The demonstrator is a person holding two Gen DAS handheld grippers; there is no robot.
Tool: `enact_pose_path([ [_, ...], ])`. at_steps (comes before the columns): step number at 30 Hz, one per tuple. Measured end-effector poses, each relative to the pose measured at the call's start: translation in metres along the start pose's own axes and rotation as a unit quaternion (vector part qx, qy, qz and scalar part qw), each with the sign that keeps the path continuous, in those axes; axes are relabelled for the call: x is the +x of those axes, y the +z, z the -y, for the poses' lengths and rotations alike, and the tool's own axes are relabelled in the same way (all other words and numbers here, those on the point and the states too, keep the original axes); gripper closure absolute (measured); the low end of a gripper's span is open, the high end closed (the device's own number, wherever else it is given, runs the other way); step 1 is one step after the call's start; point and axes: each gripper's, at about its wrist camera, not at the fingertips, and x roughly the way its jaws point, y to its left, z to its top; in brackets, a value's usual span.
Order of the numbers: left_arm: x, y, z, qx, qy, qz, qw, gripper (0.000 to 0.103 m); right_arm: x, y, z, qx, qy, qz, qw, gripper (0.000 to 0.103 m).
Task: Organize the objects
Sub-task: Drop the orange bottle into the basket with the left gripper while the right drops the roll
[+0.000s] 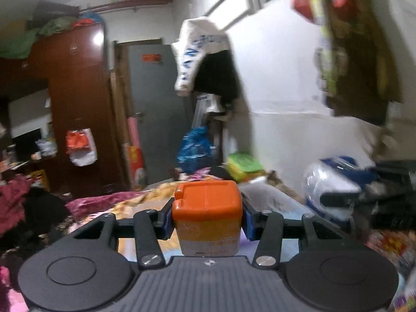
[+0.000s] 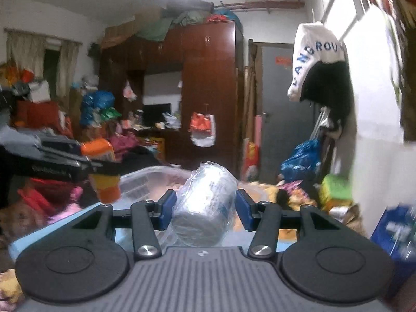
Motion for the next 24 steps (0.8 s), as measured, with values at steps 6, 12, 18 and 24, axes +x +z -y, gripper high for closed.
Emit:
enact_pose_path([
  [6, 0.086, 0.009, -0.028, -0.031, 0.055, -0.094, 0.9935, 0.05, 0.091, 0.009, 0.008, 0.014, -0.035, -0.098, 0.994, 0.049],
  [12, 0.124, -0.014, -0.046, -0.051, 0.057, -0.136, 0.9878, 0.05, 0.129, -0.006, 0.009, 0.024, -0.053, -0.147, 0.987, 0.049],
  [18, 0.127, -0.026, -0.049, -0.057, 0.053, -0.142, 0.9868, 0.05, 0.138, -0.014, 0.008, 0.017, -0.07, -0.162, 0.984, 0.048],
  [24, 0.115, -0.033, -0.046, -0.06, 0.037, -0.125, 0.9896, 0.03, 0.123, -0.01, 0.012, 0.032, -0.061, -0.13, 0.989, 0.02],
])
